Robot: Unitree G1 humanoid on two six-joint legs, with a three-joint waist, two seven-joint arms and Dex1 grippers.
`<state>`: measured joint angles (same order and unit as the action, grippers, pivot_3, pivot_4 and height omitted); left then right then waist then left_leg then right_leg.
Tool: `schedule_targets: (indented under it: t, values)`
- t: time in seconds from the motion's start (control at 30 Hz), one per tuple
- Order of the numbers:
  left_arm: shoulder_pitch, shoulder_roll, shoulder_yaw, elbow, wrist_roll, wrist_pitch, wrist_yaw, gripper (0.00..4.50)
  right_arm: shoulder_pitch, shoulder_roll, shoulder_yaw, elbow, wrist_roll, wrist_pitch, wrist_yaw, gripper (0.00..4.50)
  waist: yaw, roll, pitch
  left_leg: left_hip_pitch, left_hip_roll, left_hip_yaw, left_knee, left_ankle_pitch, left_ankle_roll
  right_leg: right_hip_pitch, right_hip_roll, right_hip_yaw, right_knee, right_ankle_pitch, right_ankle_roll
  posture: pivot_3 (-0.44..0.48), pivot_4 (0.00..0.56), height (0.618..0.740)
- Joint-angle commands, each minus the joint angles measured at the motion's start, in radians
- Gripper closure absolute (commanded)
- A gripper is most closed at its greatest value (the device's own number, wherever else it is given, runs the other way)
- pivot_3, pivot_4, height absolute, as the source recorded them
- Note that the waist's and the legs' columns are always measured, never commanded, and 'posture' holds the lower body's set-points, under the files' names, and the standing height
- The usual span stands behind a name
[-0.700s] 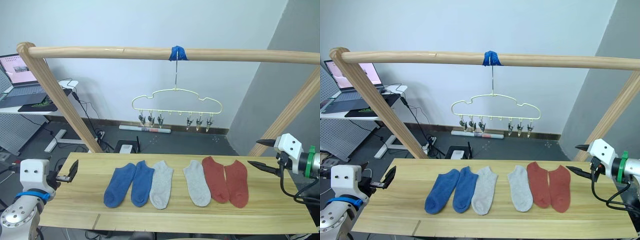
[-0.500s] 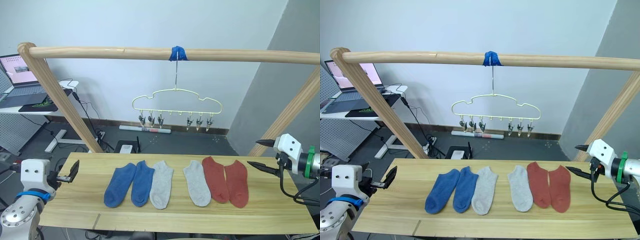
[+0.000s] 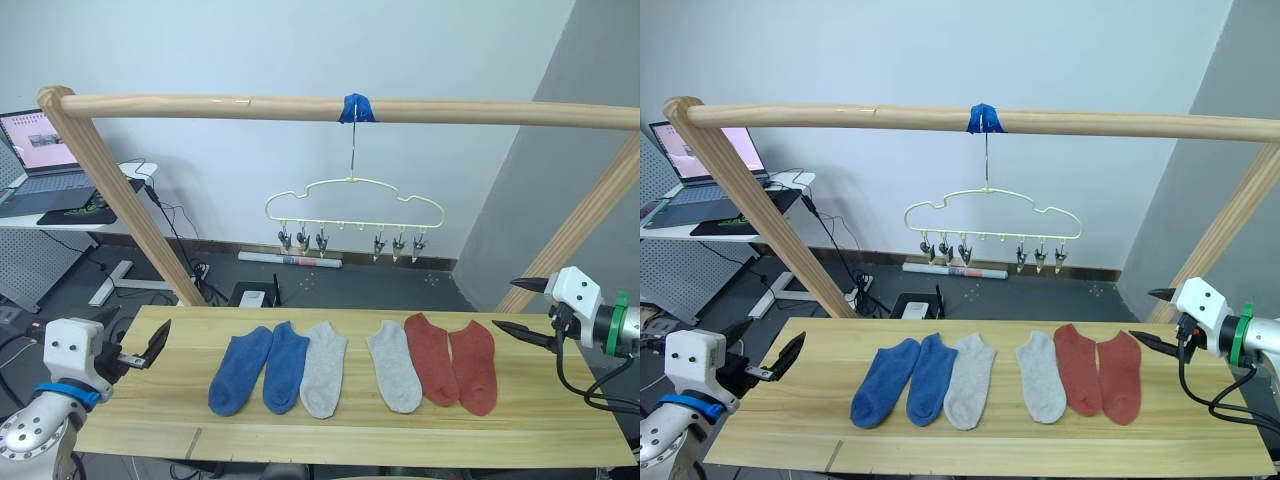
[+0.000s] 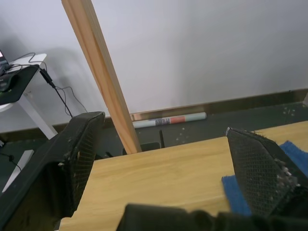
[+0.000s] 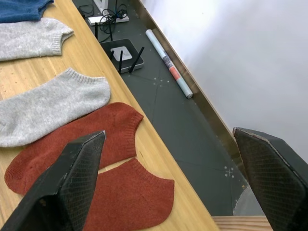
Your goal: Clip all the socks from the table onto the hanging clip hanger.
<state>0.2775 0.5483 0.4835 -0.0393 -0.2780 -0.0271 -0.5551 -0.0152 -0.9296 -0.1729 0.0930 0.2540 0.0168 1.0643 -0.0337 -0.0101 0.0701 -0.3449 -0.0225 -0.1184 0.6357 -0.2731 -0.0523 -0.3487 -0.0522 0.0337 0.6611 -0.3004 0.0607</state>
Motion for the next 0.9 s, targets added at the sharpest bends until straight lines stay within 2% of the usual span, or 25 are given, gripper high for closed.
schedule_targets:
  t: [0.03,0.1,0.27,0.47,0.53,0.63,0.77,0.9]
  values:
    - [-0.058,-0.021,-0.026,-0.044,0.023,-0.002,0.062,0.00,0.000,0.009,-0.019,-0.042,0.005,-0.002,-0.016,0.05,-0.001,-0.001,0.000,0.000,0.000,0.001,0.001,0.000,0.000,0.000,0.000,0.001,0.000,0.000,0.001,-0.096,0.012,0.740]
    - [-0.083,-0.043,-0.041,-0.051,0.030,-0.017,0.082,0.00,0.003,0.022,-0.023,-0.045,0.001,-0.012,-0.028,0.05,-0.002,-0.001,0.000,0.000,0.000,0.004,0.002,0.000,0.000,0.000,0.000,0.004,0.000,0.001,0.003,-0.102,0.020,0.740]
    - [-0.163,-0.090,-0.127,-0.151,0.007,0.076,0.120,0.00,0.031,0.088,-0.069,-0.151,0.050,0.026,-0.112,0.05,-0.008,-0.004,0.012,-0.001,0.000,0.007,0.004,0.000,0.000,-0.001,0.000,0.008,-0.001,0.003,0.006,-0.158,0.090,0.740]
    - [-0.212,-0.106,-0.170,-0.256,-0.006,0.185,0.155,0.00,0.068,0.117,-0.114,-0.373,0.131,0.129,-0.154,0.05,-0.028,-0.001,0.066,-0.002,0.000,0.008,0.009,0.000,0.000,-0.001,0.001,0.009,0.000,0.004,0.008,-0.188,0.157,0.740]
    - [-0.230,-0.122,-0.171,-0.290,-0.019,0.206,0.174,0.00,0.066,0.124,-0.113,-0.465,0.168,0.182,-0.175,0.05,-0.040,-0.005,0.094,-0.002,0.001,0.009,0.008,0.000,0.001,-0.002,0.001,0.010,0.001,0.004,0.008,-0.206,0.221,0.740]
    - [-0.260,-0.162,-0.194,-0.335,-0.038,0.249,0.207,0.00,0.040,0.131,-0.091,-0.568,0.231,0.278,-0.208,0.05,-0.055,-0.007,0.131,-0.005,0.002,0.009,0.009,0.000,0.001,-0.004,0.001,0.011,0.001,0.005,0.007,-0.210,0.246,0.740]
    - [-0.283,-0.196,-0.238,-0.380,-0.046,0.307,0.228,0.00,-0.003,0.133,-0.072,-0.667,0.294,0.385,-0.248,0.05,-0.057,-0.011,0.160,-0.018,0.002,0.009,0.010,-0.001,0.002,-0.016,0.001,0.011,0.001,0.008,0.003,-0.231,0.307,0.740]
    - [-0.303,-0.205,-0.266,-0.381,-0.026,0.283,0.225,0.00,-0.060,0.127,-0.056,-0.754,0.376,0.468,-0.266,0.05,-0.061,-0.011,0.193,-0.026,0.004,0.009,0.010,-0.001,0.003,-0.026,0.000,0.011,0.003,0.009,0.003,-0.243,0.330,0.740]
